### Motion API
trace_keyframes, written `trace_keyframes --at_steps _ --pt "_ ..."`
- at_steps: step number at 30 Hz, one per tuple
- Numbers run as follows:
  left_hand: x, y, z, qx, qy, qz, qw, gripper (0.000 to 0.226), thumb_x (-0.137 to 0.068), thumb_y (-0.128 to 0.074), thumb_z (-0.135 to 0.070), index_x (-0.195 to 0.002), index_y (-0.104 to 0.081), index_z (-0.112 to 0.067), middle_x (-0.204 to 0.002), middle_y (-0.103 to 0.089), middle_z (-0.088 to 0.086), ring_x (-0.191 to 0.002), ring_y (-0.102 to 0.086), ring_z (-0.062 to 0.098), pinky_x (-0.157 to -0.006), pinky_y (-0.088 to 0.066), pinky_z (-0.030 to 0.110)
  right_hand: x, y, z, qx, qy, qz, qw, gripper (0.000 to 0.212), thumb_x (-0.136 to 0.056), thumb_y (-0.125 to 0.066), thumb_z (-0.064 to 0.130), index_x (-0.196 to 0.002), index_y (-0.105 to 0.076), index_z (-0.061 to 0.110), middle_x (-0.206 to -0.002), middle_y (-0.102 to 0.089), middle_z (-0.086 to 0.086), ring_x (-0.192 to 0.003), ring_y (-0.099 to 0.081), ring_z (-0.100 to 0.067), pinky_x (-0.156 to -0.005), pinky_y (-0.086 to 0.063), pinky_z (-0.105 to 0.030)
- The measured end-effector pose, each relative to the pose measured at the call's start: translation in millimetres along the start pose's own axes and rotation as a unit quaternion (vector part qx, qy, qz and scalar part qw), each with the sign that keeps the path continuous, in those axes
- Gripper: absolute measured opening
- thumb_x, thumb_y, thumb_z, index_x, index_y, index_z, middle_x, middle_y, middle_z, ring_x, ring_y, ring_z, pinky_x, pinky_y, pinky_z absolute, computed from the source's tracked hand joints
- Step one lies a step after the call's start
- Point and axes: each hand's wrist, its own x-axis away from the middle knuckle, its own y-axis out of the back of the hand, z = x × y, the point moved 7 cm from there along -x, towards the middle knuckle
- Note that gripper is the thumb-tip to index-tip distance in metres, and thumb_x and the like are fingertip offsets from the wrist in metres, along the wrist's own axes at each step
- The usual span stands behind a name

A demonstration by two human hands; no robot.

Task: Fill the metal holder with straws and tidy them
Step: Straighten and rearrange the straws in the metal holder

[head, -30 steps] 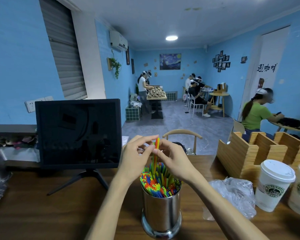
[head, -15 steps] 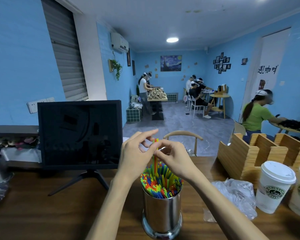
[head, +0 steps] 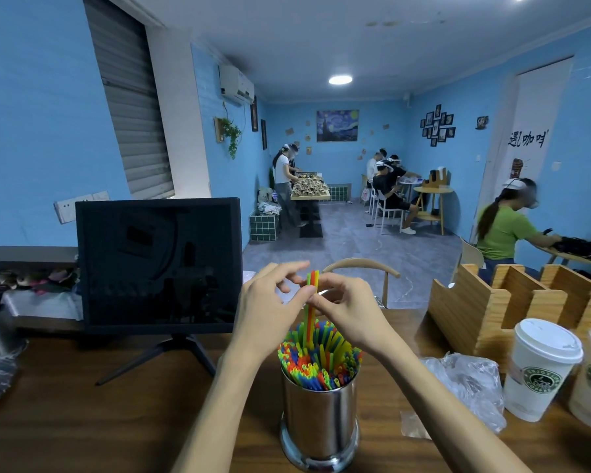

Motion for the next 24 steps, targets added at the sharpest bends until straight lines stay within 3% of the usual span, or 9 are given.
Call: trace_keyframes --at_steps 4,7,11,16,18,20,24 --pt "-0.7 0.8 8.5 0.080 0.044 -0.024 0.996 0.011 -0.083 -0.082 -0.022 -0.092 -0.080 -0.029 -0.089 -0.074 -0.013 -0.086 -0.067 0.005 -0.068 -0.053 0.023 3.2 0.3 -4.5 -0.001 -0.009 0.001 1.000 0.012 -0.091 -0.076 0.028 -0.103 -0.078 0.027 -0.086 -0.077 0.011 -0.076 -0.074 -0.013 -0.073 -0.062 -0.038" --pt "-4.5 5.3 10.9 0.191 0.076 -0.048 0.977 0.013 -0.087 -0.078 -0.011 -0.097 -0.077 -0.020 -0.089 -0.077 -0.005 -0.085 -0.071 0.011 -0.074 -0.057 0.026 6.3 -3.6 -10.9 0.009 -0.021 0.019 1.000 0.010 -0.090 -0.077 0.026 -0.099 -0.078 0.021 -0.085 -0.077 0.005 -0.075 -0.074 -0.011 -0.075 -0.061 -0.035" --pt "-9.0 10.0 5.7 0.209 0.058 -0.059 0.974 0.019 -0.091 -0.073 -0.006 -0.104 -0.076 -0.019 -0.094 -0.076 -0.004 -0.089 -0.071 0.011 -0.077 -0.057 0.020 6.8 -4.8 -14.3 0.000 -0.024 0.015 1.000 0.011 -0.092 -0.076 0.027 -0.100 -0.077 0.020 -0.088 -0.077 0.004 -0.076 -0.074 -0.014 -0.076 -0.061 -0.036" --pt "-6.2 12.8 9.2 0.209 0.057 -0.076 0.973 0.024 -0.093 -0.071 -0.007 -0.103 -0.075 -0.027 -0.090 -0.075 -0.005 -0.087 -0.073 0.011 -0.069 -0.060 0.023 0.0 16.0 -5.9 -0.090 -0.026 -0.051 0.994 0.010 -0.095 -0.071 0.017 -0.105 -0.073 0.015 -0.104 -0.074 -0.001 -0.083 -0.077 -0.022 -0.075 -0.064 -0.042" --pt "-4.1 13.5 11.0 0.210 0.057 -0.089 0.972 0.027 -0.092 -0.071 -0.007 -0.103 -0.074 -0.031 -0.090 -0.075 -0.004 -0.087 -0.074 0.014 -0.069 -0.060 0.025 -3.0 28.8 2.4 -0.106 -0.003 -0.088 0.990 0.023 -0.095 -0.070 0.014 -0.118 -0.066 0.018 -0.105 -0.071 -0.010 -0.082 -0.077 -0.025 -0.072 -0.064 -0.041" --pt "-3.4 13.8 14.6 0.214 0.061 -0.104 0.969 0.028 -0.091 -0.073 -0.006 -0.101 -0.074 -0.032 -0.090 -0.076 -0.003 -0.087 -0.075 0.016 -0.070 -0.060 0.026 -4.7 43.7 7.0 -0.124 0.009 -0.138 0.983 0.038 -0.096 -0.069 0.009 -0.131 -0.058 0.018 -0.100 -0.067 -0.021 -0.079 -0.077 -0.025 -0.067 -0.061 -0.032" --pt "-4.0 10.6 14.5 0.229 0.066 -0.098 0.966 0.025 -0.090 -0.073 -0.005 -0.100 -0.075 -0.029 -0.090 -0.076 -0.004 -0.087 -0.074 0.017 -0.069 -0.058 0.024 -4.9 53.5 7.4 -0.139 -0.004 -0.170 0.976 0.050 -0.092 -0.073 0.004 -0.137 -0.055 0.015 -0.087 -0.071 0.000 -0.075 -0.076 -0.020 -0.065 -0.061 -0.029"
